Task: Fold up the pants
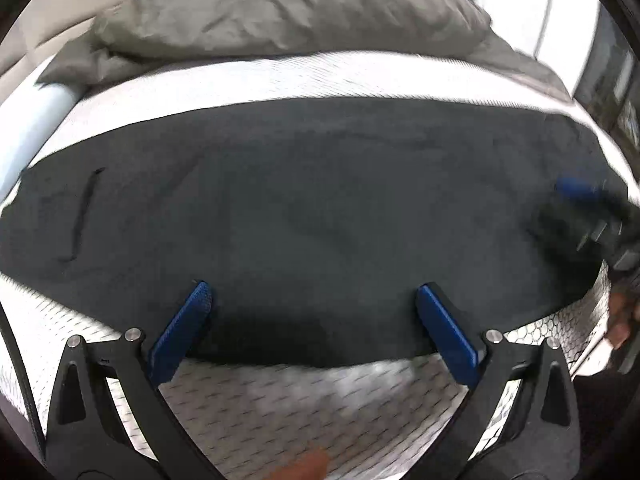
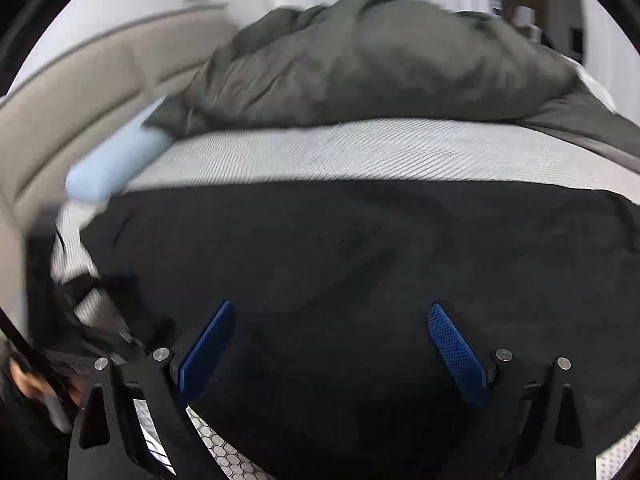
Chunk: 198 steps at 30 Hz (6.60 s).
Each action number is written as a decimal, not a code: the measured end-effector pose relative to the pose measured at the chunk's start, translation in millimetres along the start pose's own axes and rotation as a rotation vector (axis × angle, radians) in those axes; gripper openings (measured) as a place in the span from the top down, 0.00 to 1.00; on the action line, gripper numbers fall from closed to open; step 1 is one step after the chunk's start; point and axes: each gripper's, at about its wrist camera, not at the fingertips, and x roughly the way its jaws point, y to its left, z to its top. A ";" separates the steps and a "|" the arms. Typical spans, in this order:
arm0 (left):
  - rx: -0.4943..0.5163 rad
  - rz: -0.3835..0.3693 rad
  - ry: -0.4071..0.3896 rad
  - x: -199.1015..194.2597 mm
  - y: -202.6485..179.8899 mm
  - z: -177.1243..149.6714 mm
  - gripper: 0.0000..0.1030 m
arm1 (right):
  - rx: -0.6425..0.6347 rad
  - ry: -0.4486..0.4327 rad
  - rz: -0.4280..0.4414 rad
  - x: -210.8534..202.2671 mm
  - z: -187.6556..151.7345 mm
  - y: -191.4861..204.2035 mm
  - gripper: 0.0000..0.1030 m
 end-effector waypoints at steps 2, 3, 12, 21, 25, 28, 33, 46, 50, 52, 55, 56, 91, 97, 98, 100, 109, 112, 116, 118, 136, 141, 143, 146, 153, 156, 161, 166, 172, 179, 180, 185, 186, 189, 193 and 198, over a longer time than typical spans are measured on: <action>-0.078 0.007 -0.025 -13.3 33.4 0.0 0.01 | -0.051 0.043 -0.040 9.7 -7.0 3.6 0.07; -0.158 0.024 -0.051 -22.2 60.5 0.9 0.01 | -0.049 0.046 -0.048 10.4 -9.8 -0.1 0.07; -0.814 0.139 -0.118 -47.4 227.0 -40.7 0.02 | 0.016 0.006 -0.064 -4.2 -16.9 -4.5 0.07; -0.958 0.014 -0.146 -24.5 269.5 -39.1 0.30 | 0.024 0.007 -0.047 -4.9 -16.5 -0.7 0.07; -1.007 0.044 -0.169 -7.1 293.6 -31.2 0.85 | 0.024 0.008 -0.046 -4.2 -15.3 -1.4 0.07; -1.019 0.021 -0.240 -17.0 300.8 -31.0 0.97 | 0.022 0.012 -0.047 -3.8 -16.2 -2.4 0.07; -0.959 0.037 -0.329 -41.1 296.9 -29.1 0.98 | 0.017 0.018 -0.050 -2.4 -17.0 -3.0 0.07; -0.716 0.311 -0.242 -64.5 235.0 -16.5 0.34 | 0.021 0.000 -0.049 -6.2 -20.0 0.7 0.07; -0.552 0.269 -0.300 -75.4 184.4 0.9 0.05 | 0.029 -0.021 -0.052 -11.4 -16.8 0.1 0.07; -0.465 0.177 -0.297 -66.8 152.1 14.6 0.01 | 0.016 -0.023 -0.054 -10.6 -15.1 1.9 0.07; -0.325 0.021 -0.225 -46.6 93.6 20.7 0.01 | -0.027 0.004 -0.049 -4.0 -15.4 8.4 0.07; -0.289 0.004 -0.206 -39.7 79.6 22.0 0.01 | -0.054 0.026 -0.047 0.4 -17.1 12.1 0.07; -0.027 0.045 -0.004 56.1 -3.3 99.7 0.01 | -0.056 0.024 -0.112 35.2 53.3 -19.2 0.07; 0.003 0.069 0.112 89.5 6.6 93.5 0.01 | -0.179 0.149 -0.150 76.9 46.8 -1.9 0.07; 0.011 0.077 0.111 88.0 9.3 93.1 0.01 | -0.175 0.151 -0.155 75.5 47.5 -5.5 0.07; 0.016 0.115 0.099 82.7 21.8 89.8 0.01 | -0.164 0.134 -0.221 69.3 46.8 -22.3 0.07; -0.145 0.207 0.052 54.1 123.1 58.0 0.00 | 0.082 0.089 -0.404 17.0 21.0 -132.7 0.05; -0.219 0.116 0.031 47.1 150.9 55.6 0.01 | 0.173 0.068 -0.482 5.3 15.3 -165.7 0.07; -0.330 -0.010 -0.047 25.6 172.3 57.2 0.01 | 0.219 0.037 -0.439 2.8 14.8 -171.2 0.09; -0.361 -0.046 -0.080 15.6 176.1 56.4 0.01 | 0.167 0.058 -0.490 10.9 17.4 -163.0 0.08; -0.354 0.391 0.052 35.1 221.7 48.0 0.00 | 0.017 0.089 -0.497 -12.8 -14.1 -151.4 0.04; -0.359 0.399 0.045 29.6 222.6 46.7 0.00 | 0.037 0.053 -0.411 -29.2 -23.5 -162.2 0.06; -0.357 0.363 0.020 18.7 210.7 48.9 0.01 | 0.036 0.056 -0.459 -29.8 -19.3 -150.6 0.05; -0.355 0.217 -0.046 1.1 177.8 54.4 0.01 | 0.024 0.011 -0.391 -30.2 -7.9 -119.6 0.05; -0.086 -0.045 -0.065 15.7 18.7 59.0 0.01 | -0.036 -0.014 -0.097 1.0 10.4 -6.6 0.04; 0.046 -0.123 0.022 38.8 -45.1 43.9 0.01 | -0.157 0.037 -0.019 22.5 2.1 46.0 0.04; 0.118 -0.074 0.066 50.6 -51.8 20.1 0.01 | -0.303 0.082 -0.063 30.9 -16.7 60.0 0.04; 0.072 -0.016 0.051 35.4 -0.4 14.9 0.01 | -0.198 0.094 -0.092 10.3 -27.3 4.3 0.04; -0.086 0.118 0.044 36.8 85.4 19.5 0.01 | -0.092 0.101 -0.183 -8.2 -37.3 -64.5 0.03; -0.180 0.120 0.038 30.9 134.1 12.6 0.01 | 0.022 0.039 -0.277 -40.2 -46.4 -126.6 0.03; -0.179 0.134 0.035 28.4 132.3 11.4 0.01 | 0.031 0.036 -0.313 -44.2 -47.9 -130.1 0.03; -0.130 0.127 -0.019 6.4 97.1 12.2 0.01 | 0.125 -0.082 -0.370 -76.2 -41.7 -149.9 0.03; -0.117 0.102 -0.035 2.4 88.0 14.8 0.01 | 0.149 -0.111 -0.397 -80.8 -37.1 -154.7 0.03; -0.064 0.094 -0.041 6.5 62.9 21.3 0.01 | 0.225 -0.134 -0.465 -83.8 -21.5 -178.0 0.03; -0.009 0.118 -0.011 24.9 37.1 32.1 0.01 | 0.275 -0.101 -0.491 -66.9 5.0 -209.0 0.17; 0.011 0.162 0.032 63.0 29.8 53.7 0.01 | 0.143 0.051 -0.580 -12.8 28.9 -228.5 0.35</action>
